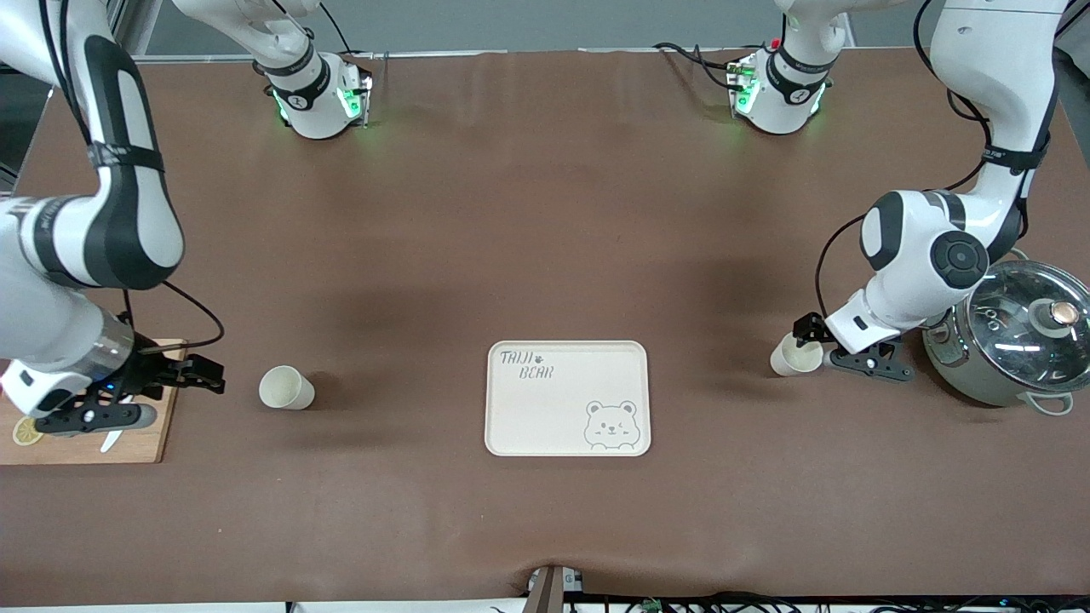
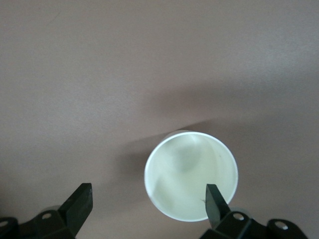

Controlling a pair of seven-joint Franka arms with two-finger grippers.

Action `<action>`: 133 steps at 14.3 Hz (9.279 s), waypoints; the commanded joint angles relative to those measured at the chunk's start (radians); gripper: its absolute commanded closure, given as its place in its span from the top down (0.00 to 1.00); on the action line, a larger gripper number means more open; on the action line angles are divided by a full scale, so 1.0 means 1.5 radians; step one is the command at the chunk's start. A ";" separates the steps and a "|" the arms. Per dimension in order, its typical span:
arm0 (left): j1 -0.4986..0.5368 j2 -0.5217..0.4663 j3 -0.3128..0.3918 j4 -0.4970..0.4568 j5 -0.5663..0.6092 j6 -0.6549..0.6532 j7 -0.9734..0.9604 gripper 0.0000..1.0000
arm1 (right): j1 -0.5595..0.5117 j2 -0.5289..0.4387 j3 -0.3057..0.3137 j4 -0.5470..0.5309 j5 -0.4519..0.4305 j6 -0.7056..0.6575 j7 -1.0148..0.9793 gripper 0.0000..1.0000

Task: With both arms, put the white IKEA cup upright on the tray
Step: 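Close the left and right grippers around the two white cups, then carry the cup with the left gripper over the bear tray, then set the left cup on the tray while the right gripper carries its cup, then lower the right cup onto the tray while the left gripper withdraws, then open the right gripper and lift it away from the tray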

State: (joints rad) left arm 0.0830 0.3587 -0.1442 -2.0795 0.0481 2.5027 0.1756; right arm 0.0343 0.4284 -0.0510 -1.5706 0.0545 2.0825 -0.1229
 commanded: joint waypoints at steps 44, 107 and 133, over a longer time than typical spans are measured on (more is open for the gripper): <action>-0.188 0.079 -0.041 0.167 0.017 -0.082 -0.387 0.00 | 0.010 0.102 0.000 -0.204 0.010 0.331 -0.171 0.34; -0.061 0.038 0.015 0.470 -0.009 -0.483 -0.199 1.00 | 0.395 0.340 0.000 0.223 0.033 0.252 0.671 1.00; -0.167 -0.116 0.104 0.459 -0.049 -0.614 -0.119 1.00 | -0.025 -0.393 0.001 -0.135 -0.016 -0.275 0.094 1.00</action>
State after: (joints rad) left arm -0.1760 0.1824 0.0122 -1.3919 -0.0050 1.5995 0.0034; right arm 0.0022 -0.1537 -0.0751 -1.7659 0.0379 1.6665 0.0124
